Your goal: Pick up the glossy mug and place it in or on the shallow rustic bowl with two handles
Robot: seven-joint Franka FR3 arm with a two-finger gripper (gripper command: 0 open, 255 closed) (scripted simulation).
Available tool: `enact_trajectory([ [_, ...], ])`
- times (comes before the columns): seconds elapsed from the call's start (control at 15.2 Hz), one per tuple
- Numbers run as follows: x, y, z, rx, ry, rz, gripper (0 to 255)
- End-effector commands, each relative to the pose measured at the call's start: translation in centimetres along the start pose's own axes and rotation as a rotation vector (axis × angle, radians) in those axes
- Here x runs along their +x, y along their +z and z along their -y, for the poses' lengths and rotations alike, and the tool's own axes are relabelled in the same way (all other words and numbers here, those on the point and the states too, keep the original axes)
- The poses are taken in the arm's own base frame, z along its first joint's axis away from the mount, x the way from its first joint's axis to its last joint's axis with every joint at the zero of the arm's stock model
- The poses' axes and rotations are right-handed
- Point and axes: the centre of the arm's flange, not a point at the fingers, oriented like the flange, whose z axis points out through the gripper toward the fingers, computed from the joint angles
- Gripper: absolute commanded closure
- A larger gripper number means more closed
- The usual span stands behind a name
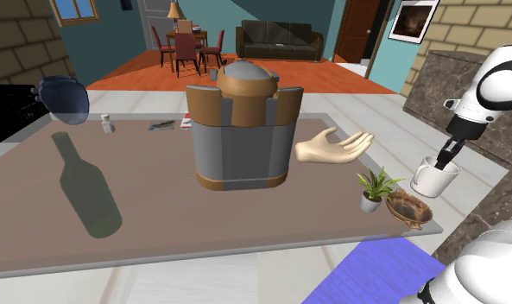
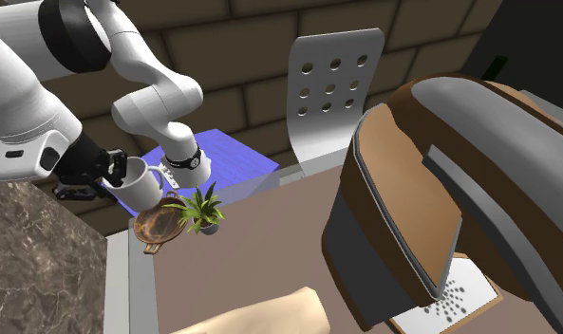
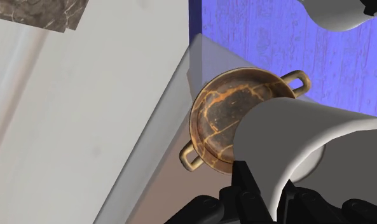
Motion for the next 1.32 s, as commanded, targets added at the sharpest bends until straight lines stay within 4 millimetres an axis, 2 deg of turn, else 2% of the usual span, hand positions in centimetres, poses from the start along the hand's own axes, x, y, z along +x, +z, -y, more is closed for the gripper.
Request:
enact_trajectory([
  [0.0, -1.4, 0.2, -0.6, -0.006, 0.029, -0.040, 255],
  [0.4, -1.4, 3.5, -0.8, -0.006, 0.029, -0.040, 255],
  [0.92, -1.4, 3.5, -0.8, -0.006, 0.029, -0.040, 255],
  [0.99, -1.5, 3.3, -0.7, -0.006, 0.029, -0.039, 0],
  [1.25, -1.0, 3.4, -1.1, -0.006, 0.029, -0.039, 0],
])
